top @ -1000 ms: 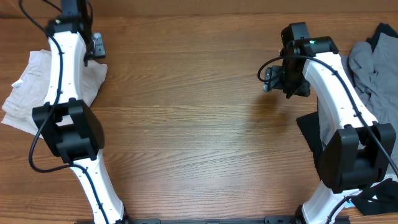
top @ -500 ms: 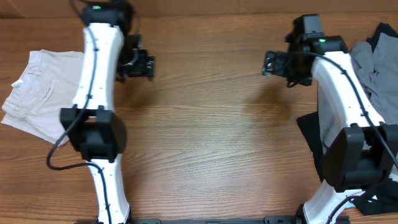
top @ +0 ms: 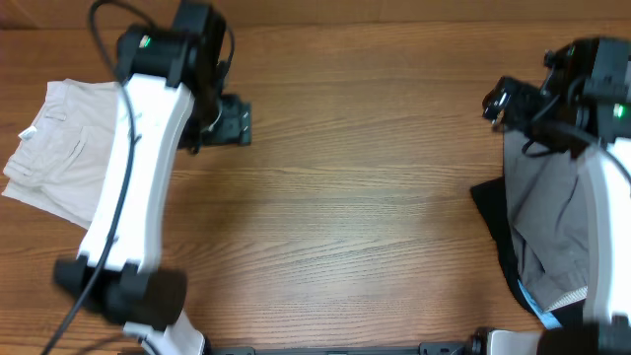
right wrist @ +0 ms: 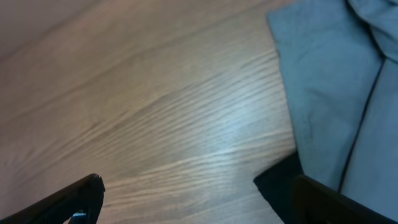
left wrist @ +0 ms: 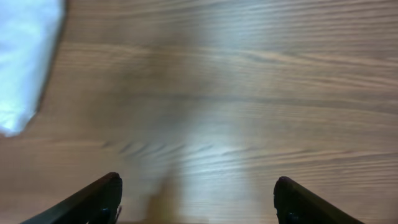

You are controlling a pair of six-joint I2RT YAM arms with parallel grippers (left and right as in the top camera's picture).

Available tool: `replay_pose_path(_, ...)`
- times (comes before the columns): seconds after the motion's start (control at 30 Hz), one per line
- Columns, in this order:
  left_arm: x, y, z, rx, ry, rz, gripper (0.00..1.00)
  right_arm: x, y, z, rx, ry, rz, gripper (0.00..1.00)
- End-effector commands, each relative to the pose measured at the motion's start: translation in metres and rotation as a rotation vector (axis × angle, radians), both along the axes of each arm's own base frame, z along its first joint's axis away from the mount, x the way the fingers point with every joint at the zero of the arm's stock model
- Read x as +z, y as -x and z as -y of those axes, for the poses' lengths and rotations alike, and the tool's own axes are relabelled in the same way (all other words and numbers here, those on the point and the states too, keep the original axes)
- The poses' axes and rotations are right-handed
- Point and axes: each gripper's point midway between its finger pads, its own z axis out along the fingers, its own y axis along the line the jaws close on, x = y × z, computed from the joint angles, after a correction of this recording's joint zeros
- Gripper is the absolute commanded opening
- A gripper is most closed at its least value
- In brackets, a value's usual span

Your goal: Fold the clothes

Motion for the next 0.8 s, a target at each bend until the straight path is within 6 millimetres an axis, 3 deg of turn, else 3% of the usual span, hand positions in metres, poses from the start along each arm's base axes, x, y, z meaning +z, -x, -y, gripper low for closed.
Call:
replay_pose_path(0.0, 0.019, 0.01, -0.019, 0.058, -0.052, 0.159, 0.8, -0.013, 0.029, -0.015, 0.046, 0.023, 0.049, 1.0)
replay_pose_path(0.13, 0.043, 0.028, -0.031, 0.104, -0.035, 0.431, 0.8, -0.039, 0.074, -0.033, 0.093, 0.09, 0.106, 1.0)
replay_pose_path(0.3, 0.045, 0.056, -0.046, 0.141, -0.041, 0.618, 0.81, -0.029, 0.098, -0.048, 0.114, 0.089, 0.172, 1.0)
replay_pose_path(0.37, 0.038, 0.073, -0.049, 0.146, -0.029, 0.671, 0.86, -0.019, 0.104, -0.049, 0.101, 0.076, 0.203, 1.0)
replay_pose_path(0.4, 0.035, 0.078, -0.05, 0.147, -0.028, 0.677, 0.97, -0.018, 0.106, -0.049, 0.1, 0.074, 0.207, 1.0)
replay_pose_path(0.43, 0.03, 0.084, -0.052, 0.148, -0.029, 0.682, 1.0, -0.018, 0.106, -0.049, 0.1, 0.074, 0.207, 1.0)
replay_pose_path(0.53, 0.018, 0.091, -0.062, 0.166, -0.083, 0.669, 1.0, -0.021, 0.107, -0.049, 0.101, 0.074, 0.192, 1.0)
replay_pose_path(0.77, 0.002, 0.085, -0.061, 0.161, -0.101, 0.609, 1.0, -0.042, 0.103, -0.049, 0.104, 0.072, 0.105, 1.0)
